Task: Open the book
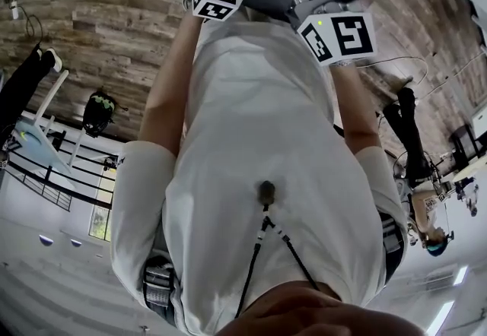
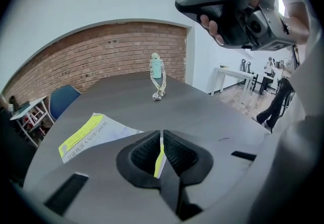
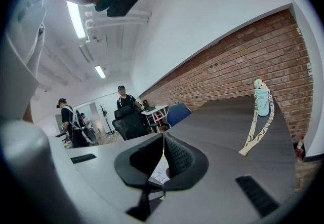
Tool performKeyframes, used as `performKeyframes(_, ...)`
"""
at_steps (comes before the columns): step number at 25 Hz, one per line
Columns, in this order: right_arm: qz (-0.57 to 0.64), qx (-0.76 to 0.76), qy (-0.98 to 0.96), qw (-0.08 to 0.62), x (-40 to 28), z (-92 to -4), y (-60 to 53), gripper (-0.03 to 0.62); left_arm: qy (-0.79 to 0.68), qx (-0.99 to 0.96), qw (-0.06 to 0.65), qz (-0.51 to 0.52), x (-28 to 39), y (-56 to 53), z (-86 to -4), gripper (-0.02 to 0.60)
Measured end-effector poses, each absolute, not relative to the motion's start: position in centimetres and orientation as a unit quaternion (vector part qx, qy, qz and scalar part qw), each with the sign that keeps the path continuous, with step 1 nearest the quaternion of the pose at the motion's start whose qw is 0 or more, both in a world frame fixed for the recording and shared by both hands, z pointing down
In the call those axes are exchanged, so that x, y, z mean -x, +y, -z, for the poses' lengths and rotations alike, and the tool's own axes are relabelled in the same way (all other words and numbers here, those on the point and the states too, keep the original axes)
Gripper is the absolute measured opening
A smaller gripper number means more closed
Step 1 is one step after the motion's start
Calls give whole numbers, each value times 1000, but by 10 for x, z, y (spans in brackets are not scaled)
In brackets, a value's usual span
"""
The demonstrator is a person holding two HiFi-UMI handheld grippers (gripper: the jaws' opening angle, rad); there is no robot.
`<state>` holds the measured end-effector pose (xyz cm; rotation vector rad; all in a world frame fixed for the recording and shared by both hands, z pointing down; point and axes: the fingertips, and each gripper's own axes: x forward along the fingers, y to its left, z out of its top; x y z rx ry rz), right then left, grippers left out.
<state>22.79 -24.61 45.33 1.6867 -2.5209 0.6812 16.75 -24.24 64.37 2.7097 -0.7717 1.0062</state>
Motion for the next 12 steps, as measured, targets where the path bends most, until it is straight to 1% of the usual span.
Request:
performKeyframes(8, -232, -546, -805, 19, -223, -456, -238, 37, -235, -898, 62, -366, -166, -237, -654, 32)
performKeyframes(9, -233, -546, -804, 19, -222, -456, -236, 37, -232, -897, 56, -372, -166, -236, -655, 50)
performKeyframes(10, -235, -547, -804, 20, -222, -456, -235, 37, -228, -896, 51, -378, -166, -235, -657, 114)
performKeyframes(11, -236, -547, -803, 21, -221, -456, -235, 37, -223, -894, 47, -385, -166, -234, -658, 138)
performKeyframes(12, -237, -547, -803, 21, -221, -457, -234, 37, -219, -893, 43, -390, -166, -233, -660, 141)
